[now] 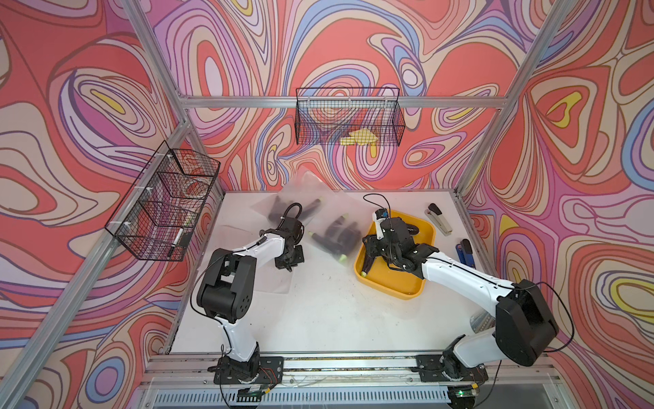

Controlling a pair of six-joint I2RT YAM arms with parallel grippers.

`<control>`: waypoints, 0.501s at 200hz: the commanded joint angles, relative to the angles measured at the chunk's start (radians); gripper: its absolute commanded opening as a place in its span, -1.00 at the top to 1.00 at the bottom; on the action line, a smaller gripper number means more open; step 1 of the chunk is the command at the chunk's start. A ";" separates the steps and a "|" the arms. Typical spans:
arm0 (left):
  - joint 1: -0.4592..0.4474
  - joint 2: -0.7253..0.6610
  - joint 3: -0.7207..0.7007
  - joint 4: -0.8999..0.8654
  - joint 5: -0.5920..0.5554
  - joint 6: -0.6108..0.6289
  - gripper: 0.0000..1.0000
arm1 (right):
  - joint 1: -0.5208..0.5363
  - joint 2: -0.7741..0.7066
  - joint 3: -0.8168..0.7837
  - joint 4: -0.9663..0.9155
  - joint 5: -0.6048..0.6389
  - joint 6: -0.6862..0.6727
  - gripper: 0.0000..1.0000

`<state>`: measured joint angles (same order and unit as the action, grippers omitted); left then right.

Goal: Place the eggplant in a zip-top bag and seal the zipper
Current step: Open the zipper of the food storage bag at the center of the board.

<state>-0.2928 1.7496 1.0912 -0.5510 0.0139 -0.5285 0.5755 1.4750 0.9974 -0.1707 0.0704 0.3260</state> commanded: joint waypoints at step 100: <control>-0.113 -0.420 -0.193 0.069 0.217 -0.220 1.00 | 0.232 0.156 0.020 0.389 -0.259 0.210 0.13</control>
<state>-0.4019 1.3418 0.9161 -0.5354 0.1780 -0.6914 0.7616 1.5833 1.0500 0.0486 -0.1307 0.4324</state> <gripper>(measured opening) 0.047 0.437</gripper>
